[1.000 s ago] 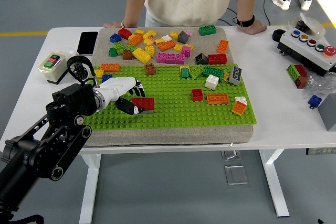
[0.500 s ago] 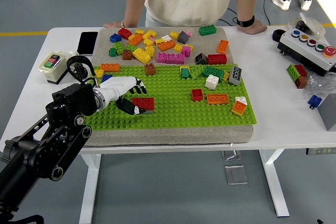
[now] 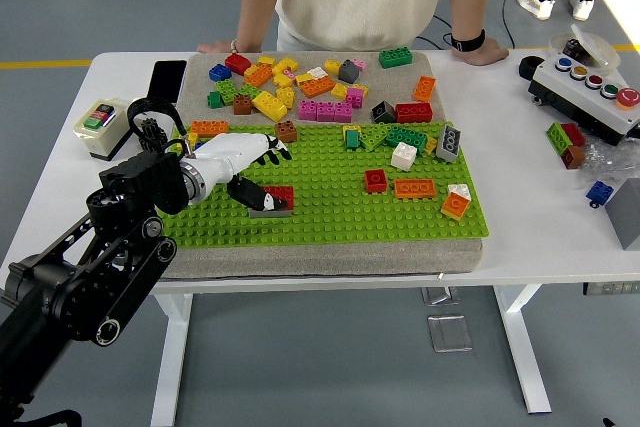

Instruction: Pick up the brick,pile it on top of brick,press brick,pick up the brick,pile it on top of brick,press brick

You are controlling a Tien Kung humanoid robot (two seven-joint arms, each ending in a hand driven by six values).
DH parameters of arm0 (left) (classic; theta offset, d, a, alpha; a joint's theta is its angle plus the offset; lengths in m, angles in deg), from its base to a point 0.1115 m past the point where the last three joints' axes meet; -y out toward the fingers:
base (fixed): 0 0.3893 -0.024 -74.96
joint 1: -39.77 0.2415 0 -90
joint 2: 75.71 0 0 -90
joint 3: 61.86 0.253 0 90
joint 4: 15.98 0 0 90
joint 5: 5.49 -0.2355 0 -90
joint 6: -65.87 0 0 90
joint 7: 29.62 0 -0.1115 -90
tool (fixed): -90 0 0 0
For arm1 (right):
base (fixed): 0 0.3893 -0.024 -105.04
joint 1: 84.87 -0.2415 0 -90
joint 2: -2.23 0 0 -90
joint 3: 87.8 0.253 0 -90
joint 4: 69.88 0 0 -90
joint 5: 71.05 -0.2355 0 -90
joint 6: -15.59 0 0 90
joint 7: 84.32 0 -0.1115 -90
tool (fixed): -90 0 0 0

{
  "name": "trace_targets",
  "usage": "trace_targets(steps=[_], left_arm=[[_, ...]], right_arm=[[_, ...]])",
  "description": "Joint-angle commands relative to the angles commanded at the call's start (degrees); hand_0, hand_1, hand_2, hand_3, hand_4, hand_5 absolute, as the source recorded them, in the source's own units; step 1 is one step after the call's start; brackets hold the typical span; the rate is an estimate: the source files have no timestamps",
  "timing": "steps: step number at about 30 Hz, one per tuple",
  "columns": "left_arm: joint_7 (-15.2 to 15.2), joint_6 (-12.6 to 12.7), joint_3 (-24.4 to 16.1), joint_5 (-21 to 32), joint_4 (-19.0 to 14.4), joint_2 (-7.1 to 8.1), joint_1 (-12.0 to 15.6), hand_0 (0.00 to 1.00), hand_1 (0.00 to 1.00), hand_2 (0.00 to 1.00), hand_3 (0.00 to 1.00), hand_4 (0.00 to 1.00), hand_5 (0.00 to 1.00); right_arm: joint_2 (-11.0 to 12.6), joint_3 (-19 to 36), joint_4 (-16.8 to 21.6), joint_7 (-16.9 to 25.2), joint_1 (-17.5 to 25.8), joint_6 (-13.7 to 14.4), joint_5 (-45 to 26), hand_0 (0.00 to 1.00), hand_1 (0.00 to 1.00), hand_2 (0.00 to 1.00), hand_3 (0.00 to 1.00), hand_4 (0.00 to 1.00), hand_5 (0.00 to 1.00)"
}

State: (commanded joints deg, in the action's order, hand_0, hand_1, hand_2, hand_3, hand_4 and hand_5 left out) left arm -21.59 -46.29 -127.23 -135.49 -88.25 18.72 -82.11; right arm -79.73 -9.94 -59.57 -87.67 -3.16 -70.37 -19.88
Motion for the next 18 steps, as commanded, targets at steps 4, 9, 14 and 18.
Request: trace_targets(steps=[4,9,14,18], left_arm=[[-1.32,2.39,2.01,0.00,1.08,-0.20,-0.75,0.817,0.756,0.781,0.828,0.925,0.324],[-2.02,3.87,3.66,0.00,2.92,-0.53,-2.06,0.853,0.790,0.815,0.862,0.998,0.475],[-2.18,4.56,4.52,0.00,5.41,-1.14,-3.93,0.858,0.794,0.821,0.866,0.998,0.491],[-2.43,5.49,4.96,0.00,7.49,-1.82,-5.27,0.859,0.797,0.824,0.866,0.998,0.510]], right_arm=[[-0.03,-0.13,0.00,0.06,-0.10,0.07,-0.09,0.753,0.677,0.721,0.710,0.998,0.646],[-0.02,-0.13,0.00,0.05,-0.13,0.00,-0.12,0.751,0.677,0.721,0.710,0.998,0.646],[0.07,-0.13,0.00,0.02,-0.26,-0.03,-0.19,0.754,0.677,0.721,0.710,0.998,0.647],[0.13,-0.23,0.00,0.00,-0.31,-0.01,-0.23,0.752,0.676,0.721,0.710,0.998,0.648]])
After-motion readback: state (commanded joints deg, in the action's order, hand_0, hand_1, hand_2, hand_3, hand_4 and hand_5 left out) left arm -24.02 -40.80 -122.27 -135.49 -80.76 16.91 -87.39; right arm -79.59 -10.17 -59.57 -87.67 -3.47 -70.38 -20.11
